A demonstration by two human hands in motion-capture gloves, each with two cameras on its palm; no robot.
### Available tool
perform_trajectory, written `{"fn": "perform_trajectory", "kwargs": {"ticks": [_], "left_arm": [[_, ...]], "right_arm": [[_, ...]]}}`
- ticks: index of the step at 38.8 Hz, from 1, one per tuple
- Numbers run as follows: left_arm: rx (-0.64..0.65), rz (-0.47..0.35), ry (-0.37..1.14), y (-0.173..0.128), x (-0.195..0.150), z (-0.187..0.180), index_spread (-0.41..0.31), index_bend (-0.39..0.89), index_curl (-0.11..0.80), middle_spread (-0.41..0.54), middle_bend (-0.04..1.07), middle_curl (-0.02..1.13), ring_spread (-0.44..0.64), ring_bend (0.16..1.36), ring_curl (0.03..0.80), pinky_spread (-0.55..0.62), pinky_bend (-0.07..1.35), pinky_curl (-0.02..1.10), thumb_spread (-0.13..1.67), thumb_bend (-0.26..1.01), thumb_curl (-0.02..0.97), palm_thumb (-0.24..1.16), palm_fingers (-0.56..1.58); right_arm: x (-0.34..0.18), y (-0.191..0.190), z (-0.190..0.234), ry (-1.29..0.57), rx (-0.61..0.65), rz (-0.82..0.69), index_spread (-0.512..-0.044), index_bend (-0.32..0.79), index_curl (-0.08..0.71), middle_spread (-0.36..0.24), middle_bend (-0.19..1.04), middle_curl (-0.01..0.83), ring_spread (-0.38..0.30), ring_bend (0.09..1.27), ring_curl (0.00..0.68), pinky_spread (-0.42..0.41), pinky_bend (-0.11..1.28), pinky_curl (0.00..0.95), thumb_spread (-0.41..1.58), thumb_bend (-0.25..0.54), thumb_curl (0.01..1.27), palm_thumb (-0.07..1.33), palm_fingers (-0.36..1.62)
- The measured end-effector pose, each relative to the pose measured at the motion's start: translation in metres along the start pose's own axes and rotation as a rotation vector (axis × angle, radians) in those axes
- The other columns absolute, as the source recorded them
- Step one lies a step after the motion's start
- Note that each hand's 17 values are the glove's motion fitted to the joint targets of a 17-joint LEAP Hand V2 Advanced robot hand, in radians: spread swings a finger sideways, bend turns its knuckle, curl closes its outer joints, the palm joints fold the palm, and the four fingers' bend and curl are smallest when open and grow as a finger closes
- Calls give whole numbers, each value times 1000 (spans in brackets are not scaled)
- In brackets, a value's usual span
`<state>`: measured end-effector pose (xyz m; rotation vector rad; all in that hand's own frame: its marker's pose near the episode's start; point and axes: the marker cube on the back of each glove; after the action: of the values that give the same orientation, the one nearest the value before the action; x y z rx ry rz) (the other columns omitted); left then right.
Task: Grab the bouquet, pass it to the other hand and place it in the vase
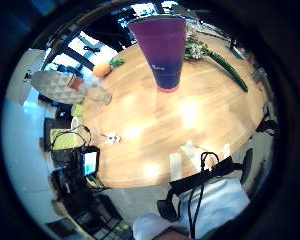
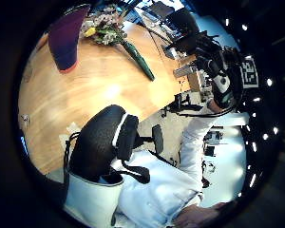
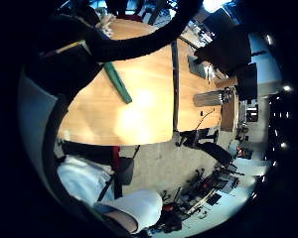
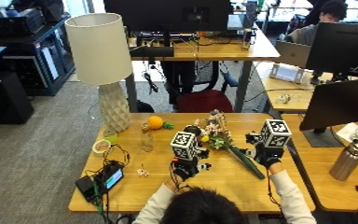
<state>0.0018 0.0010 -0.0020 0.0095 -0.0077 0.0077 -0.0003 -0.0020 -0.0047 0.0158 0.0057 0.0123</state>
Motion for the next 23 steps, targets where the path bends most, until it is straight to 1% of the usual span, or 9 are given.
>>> {"fn": "perform_trajectory", "kwargs": {"ticks": [1, 4, 7, 9, 14, 17, 23], "left_arm": [[1, 1, -2, 0, 0, 0, 31, 111, 27, 80, 230, 56, 147, 395, 67, 192, 281, 51, 427, 127, 53, 216, 285], [3, 7, -7, 2, 2, -1, 42, 116, 51, 109, 235, 103, 207, 440, 114, 265, 298, 94, 617, 126, 78, 237, 256], [1, 12, -9, 4, 4, -1, 50, 123, 72, 129, 239, 137, 250, 468, 143, 316, 309, 124, 752, 115, 100, 248, 233], [-2, 11, -11, 6, 5, -3, 53, 127, 84, 139, 241, 155, 271, 481, 155, 341, 314, 139, 820, 106, 113, 253, 221], [0, 20, -5, 4, 4, 2, 59, 135, 114, 155, 242, 190, 308, 501, 175, 382, 323, 169, 936, 81, 143, 262, 197], [-6, 20, -3, 7, 3, 1, 61, 137, 129, 161, 243, 207, 323, 510, 184, 397, 327, 184, 980, 64, 159, 267, 187], [-10, 14, -7, 11, 1, -1, 64, 138, 156, 168, 245, 237, 340, 524, 197, 415, 331, 209, 1034, 32, 187, 277, 171]], "right_arm": [[0, -1, -1, 1, 2, 6, -136, 26, 1, 0, 261, 72, 76, 444, 88, 128, 535, 118, 419, 196, 65, 322, 669], [5, -9, -4, 7, -3, 44, -171, 28, 37, 7, 274, 122, 99, 505, 168, 174, 601, 193, 607, 201, 89, 361, 634], [16, -22, -1, 8, -22, 77, -186, 23, 47, 15, 290, 160, 116, 549, 217, 204, 649, 242, 743, 192, 110, 384, 613], [21, -29, -1, 3, -28, 91, -195, 31, 51, 18, 297, 181, 124, 567, 237, 216, 666, 262, 811, 182, 121, 393, 597], [32, -43, -2, -12, -38, 152, -211, 42, 55, 21, 302, 220, 128, 604, 267, 231, 700, 293, 929, 154, 146, 413, 577], [42, -52, 1, -34, -51, 187, -210, 40, 54, 22, 302, 239, 130, 623, 282, 235, 721, 306, 972, 136, 161, 425, 570], [63, -70, 16, -68, -83, 270, -195, 50, 59, 24, 304, 271, 132, 645, 300, 240, 737, 322, 1027, 97, 186, 441, 552]]}}
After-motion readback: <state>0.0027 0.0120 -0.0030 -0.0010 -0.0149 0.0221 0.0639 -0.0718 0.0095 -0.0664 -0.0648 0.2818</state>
